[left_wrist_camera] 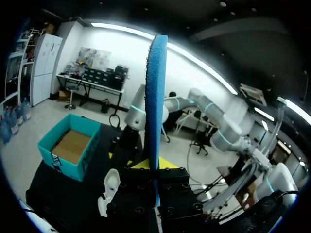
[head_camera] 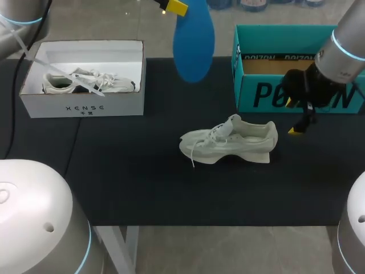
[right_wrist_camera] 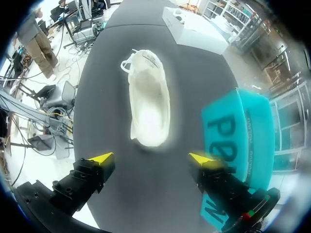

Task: Take the shoe out of the shoebox, open the shoe tongue, remove and reinsert the insole, then place the shoe into the shoebox

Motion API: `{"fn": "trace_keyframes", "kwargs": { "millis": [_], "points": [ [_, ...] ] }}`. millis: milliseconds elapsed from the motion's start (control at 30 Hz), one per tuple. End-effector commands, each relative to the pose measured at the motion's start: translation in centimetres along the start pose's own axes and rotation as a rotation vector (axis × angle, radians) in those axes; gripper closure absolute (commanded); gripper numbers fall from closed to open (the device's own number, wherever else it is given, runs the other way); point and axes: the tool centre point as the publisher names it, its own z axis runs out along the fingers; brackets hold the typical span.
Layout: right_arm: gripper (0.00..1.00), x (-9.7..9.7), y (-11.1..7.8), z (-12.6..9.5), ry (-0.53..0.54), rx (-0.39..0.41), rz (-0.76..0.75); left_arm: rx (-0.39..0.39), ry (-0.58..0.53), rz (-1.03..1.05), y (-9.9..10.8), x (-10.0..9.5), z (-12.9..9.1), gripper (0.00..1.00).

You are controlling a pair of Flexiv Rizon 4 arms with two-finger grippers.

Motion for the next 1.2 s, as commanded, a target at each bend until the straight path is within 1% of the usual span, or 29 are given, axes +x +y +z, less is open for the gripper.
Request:
{"fn": "trace_keyframes", "kwargs": {
  "millis": [33,200,267,333,433,567,833,967,1000,1100,1200],
  "points": [
    [0.00,-0.8,3.2,0.1,0.003,0.031,0.018,0.000,-0.003,0.000,0.1,0.1,0.0,1.00],
    [0.00,-1.2,5.6,0.3,-0.007,0.048,0.010,0.000,-0.003,0.000,0.1,0.1,0.0,1.00],
    [0.00,-1.4,6.4,0.7,-0.004,0.034,-0.002,0.000,-0.003,0.000,0.1,0.1,0.0,1.00],
    [0.00,-1.5,7.4,1.3,-0.008,0.036,-0.005,0.000,-0.003,0.000,0.1,0.1,0.0,1.00],
    [0.00,-1.6,8.0,2.4,-0.001,0.032,-0.003,0.000,-0.003,0.000,0.1,0.1,0.0,1.00],
    [0.00,-1.5,8.6,3.8,0.006,0.029,0.001,0.000,-0.003,0.000,0.1,0.1,0.0,1.00],
    [0.00,-1.8,8.9,6.9,0.041,0.026,0.009,0.000,-0.003,0.000,0.1,0.1,0.0,1.00],
    [0.00,-2.0,8.7,8.3,0.061,0.035,0.012,0.000,-0.003,0.000,0.1,0.1,0.0,1.00],
    [0.00,-2.0,8.7,8.6,0.065,0.051,0.013,0.000,-0.003,0.000,0.1,0.1,0.0,1.00],
    [0.00,-2.3,8.5,9.4,0.068,0.047,0.012,0.000,-0.003,0.000,0.1,0.1,0.0,1.00],
    [0.00,-2.5,8.3,10.8,0.089,0.055,0.014,0.000,-0.003,0.000,0.1,0.1,0.0,1.00]
  ]
}}
